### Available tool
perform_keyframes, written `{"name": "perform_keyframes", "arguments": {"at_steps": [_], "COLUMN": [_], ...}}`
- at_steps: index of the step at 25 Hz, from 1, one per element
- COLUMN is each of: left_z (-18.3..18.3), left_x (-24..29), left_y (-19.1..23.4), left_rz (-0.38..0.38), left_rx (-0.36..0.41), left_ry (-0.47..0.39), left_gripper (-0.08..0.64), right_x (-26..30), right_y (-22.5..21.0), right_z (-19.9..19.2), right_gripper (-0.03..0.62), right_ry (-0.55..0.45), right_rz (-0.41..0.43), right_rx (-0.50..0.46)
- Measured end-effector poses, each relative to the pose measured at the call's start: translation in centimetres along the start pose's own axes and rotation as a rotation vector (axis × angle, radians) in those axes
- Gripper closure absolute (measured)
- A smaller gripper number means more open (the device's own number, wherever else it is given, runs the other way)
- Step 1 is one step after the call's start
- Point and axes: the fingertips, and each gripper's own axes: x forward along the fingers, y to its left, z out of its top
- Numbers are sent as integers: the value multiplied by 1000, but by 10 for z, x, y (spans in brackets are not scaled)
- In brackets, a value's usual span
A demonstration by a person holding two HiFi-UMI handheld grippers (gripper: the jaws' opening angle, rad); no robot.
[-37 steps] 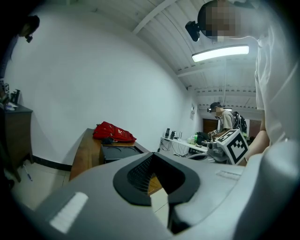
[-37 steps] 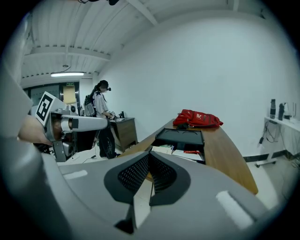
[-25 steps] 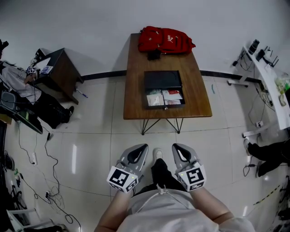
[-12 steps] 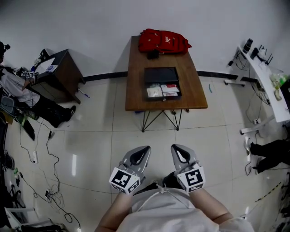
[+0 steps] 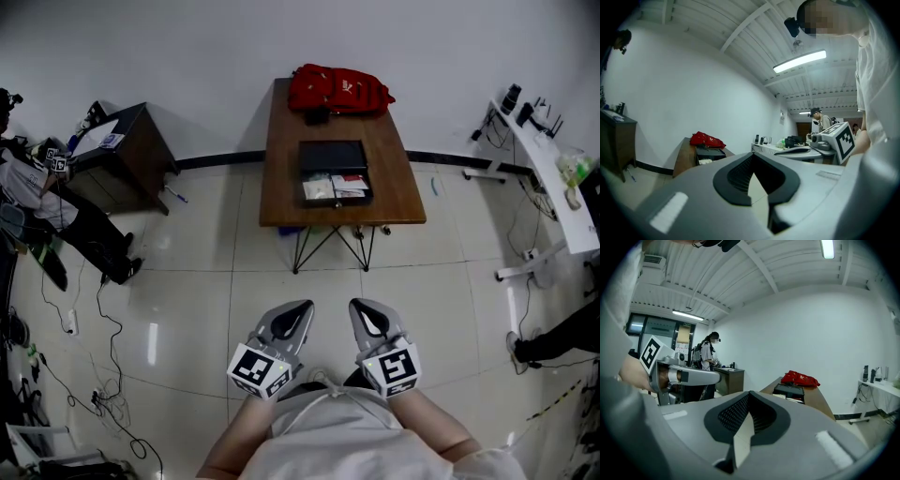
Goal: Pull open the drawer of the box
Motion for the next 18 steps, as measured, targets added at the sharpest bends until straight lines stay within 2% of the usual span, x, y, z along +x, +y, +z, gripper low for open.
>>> {"name": "perform_keyframes", "arguments": {"at_steps": [10,18], "left_z": [1,1], "left_x": [-8,-7], "left_y": [-5,-8], "left_rz": [15,8], "left_rx": [8,8], "left_ry": [-8,-10], "left_gripper": [565,565], "right_x": [-12,-15], "right_y": [1,5], "right_z": [-8,-9], "right_gripper": [588,588], "right_ry": [15,26], "right_rz": [-7,9], "right_rx": [40,31]}}
